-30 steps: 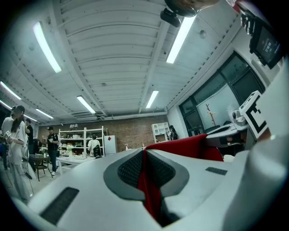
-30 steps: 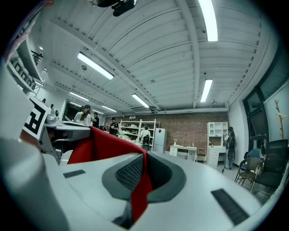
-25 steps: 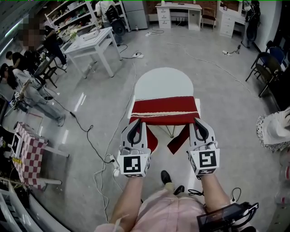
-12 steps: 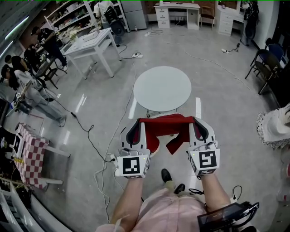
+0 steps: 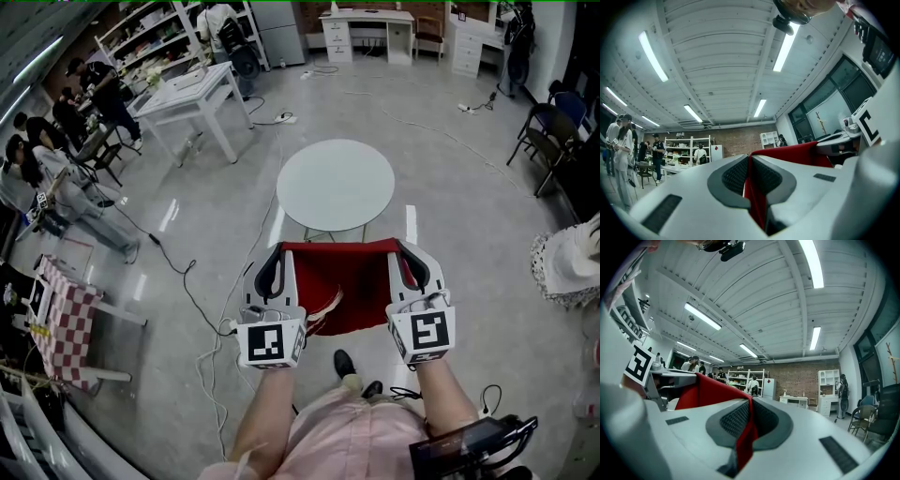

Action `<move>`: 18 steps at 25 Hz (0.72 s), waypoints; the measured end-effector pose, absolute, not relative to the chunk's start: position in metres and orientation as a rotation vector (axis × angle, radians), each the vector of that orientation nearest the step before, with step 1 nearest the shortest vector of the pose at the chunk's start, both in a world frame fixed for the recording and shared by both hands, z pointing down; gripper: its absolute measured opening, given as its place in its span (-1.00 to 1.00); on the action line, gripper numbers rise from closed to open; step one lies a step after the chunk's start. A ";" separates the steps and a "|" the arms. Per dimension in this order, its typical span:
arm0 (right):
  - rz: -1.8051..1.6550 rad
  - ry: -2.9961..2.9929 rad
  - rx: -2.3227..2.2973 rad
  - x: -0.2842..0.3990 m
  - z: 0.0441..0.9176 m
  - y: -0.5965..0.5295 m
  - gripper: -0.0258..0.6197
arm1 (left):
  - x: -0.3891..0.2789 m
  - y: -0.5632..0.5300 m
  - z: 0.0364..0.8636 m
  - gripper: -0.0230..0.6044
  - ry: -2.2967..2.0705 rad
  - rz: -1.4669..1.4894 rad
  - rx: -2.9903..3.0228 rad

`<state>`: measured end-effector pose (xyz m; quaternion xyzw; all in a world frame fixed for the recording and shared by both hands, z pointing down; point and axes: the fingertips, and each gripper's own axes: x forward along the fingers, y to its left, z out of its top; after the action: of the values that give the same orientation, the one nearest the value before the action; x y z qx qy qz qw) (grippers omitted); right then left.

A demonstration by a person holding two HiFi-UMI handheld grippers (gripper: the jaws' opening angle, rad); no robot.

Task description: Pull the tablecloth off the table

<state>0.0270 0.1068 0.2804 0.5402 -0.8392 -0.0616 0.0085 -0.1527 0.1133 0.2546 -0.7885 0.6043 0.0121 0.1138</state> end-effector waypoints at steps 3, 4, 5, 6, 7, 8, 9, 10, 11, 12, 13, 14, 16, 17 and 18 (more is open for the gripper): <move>-0.200 -2.646 1.682 0.026 0.270 0.113 -0.84 | -0.153 0.123 0.245 -0.80 1.773 0.054 -2.298; -0.207 -2.652 1.678 0.026 0.267 0.115 -0.84 | -0.153 0.126 0.242 -0.80 1.773 0.062 -2.292; -0.216 -2.656 1.675 0.027 0.264 0.117 -0.84 | -0.153 0.129 0.240 -0.80 1.772 0.068 -2.287; -0.226 -2.659 1.671 0.028 0.262 0.120 -0.84 | -0.152 0.132 0.238 -0.80 1.770 0.073 -2.282; -0.237 -2.661 1.666 0.028 0.259 0.122 -0.84 | -0.151 0.134 0.236 -0.80 1.767 0.076 -2.279; -0.249 -2.662 1.661 0.029 0.257 0.124 -0.84 | -0.151 0.137 0.234 -0.80 1.764 0.080 -2.276; -0.259 -2.665 1.660 0.029 0.254 0.126 -0.84 | -0.150 0.139 0.233 -0.80 1.761 0.083 -2.273; -0.269 -2.670 1.662 0.029 0.252 0.127 -0.84 | -0.150 0.140 0.231 -0.80 1.757 0.087 -2.269; -0.284 -2.677 1.665 0.029 0.248 0.127 -0.84 | -0.150 0.141 0.228 -0.80 1.754 0.091 -2.265; -0.304 -2.683 1.665 0.028 0.244 0.127 -0.84 | -0.151 0.141 0.226 -0.80 1.752 0.095 -2.261; -0.322 -2.687 1.662 0.027 0.241 0.127 -0.84 | -0.152 0.141 0.224 -0.80 1.751 0.098 -2.258; -0.335 -2.689 1.660 0.026 0.238 0.127 -0.84 | -0.154 0.141 0.223 -0.80 1.750 0.100 -2.256; -0.331 -2.686 1.657 0.025 0.237 0.127 -0.84 | -0.155 0.141 0.222 -0.80 1.749 0.101 -2.254; -0.325 -2.684 1.657 0.025 0.238 0.127 -0.84 | -0.154 0.141 0.222 -0.80 1.749 0.101 -2.254; -0.325 -2.685 1.659 0.026 0.238 0.127 -0.84 | -0.153 0.141 0.222 -0.80 1.750 0.101 -2.254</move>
<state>0.0260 0.1269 0.2376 0.5229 -0.8461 -0.1023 -0.0155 -0.1534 0.1410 0.2223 -0.7813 0.6066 0.0350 0.1427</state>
